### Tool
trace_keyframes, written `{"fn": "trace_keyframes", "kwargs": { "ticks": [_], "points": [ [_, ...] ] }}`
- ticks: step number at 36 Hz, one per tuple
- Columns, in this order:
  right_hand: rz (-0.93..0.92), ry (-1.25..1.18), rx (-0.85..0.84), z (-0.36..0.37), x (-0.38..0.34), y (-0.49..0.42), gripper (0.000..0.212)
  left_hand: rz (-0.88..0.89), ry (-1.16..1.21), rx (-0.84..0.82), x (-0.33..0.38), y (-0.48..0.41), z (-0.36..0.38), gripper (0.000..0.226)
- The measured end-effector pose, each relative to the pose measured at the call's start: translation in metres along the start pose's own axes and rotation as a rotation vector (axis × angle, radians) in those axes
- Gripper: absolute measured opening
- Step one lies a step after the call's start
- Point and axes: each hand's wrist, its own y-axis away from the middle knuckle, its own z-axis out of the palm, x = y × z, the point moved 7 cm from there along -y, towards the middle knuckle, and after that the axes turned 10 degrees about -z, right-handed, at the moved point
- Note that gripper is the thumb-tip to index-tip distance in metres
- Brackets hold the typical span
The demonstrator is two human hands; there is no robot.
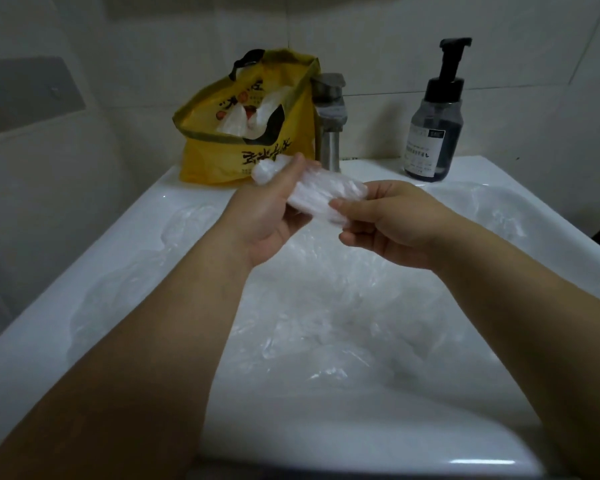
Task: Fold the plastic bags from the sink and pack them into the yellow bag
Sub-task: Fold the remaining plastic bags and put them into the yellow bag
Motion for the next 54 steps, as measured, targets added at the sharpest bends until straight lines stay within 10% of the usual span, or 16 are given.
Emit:
{"fn": "trace_keyframes", "kwargs": {
  "ticks": [14,30,39,54],
  "points": [
    [-0.004,0.000,-0.067,-0.020,-0.014,0.002,0.015,0.031,-0.451,0.001,0.008,0.009,-0.007,0.010],
    [-0.133,-0.056,-0.076,-0.021,-0.031,0.006,0.038,-0.091,-0.246,-0.202,0.010,0.017,-0.004,0.050],
    [-0.130,0.171,0.006,-0.030,-0.026,0.002,0.014,0.004,-0.422,-0.004,0.012,0.012,-0.009,0.008],
    [-0.022,0.194,0.048,-0.032,-0.019,0.004,0.013,-0.039,-0.535,0.009,0.004,0.008,-0.010,0.012]
  ]
}}
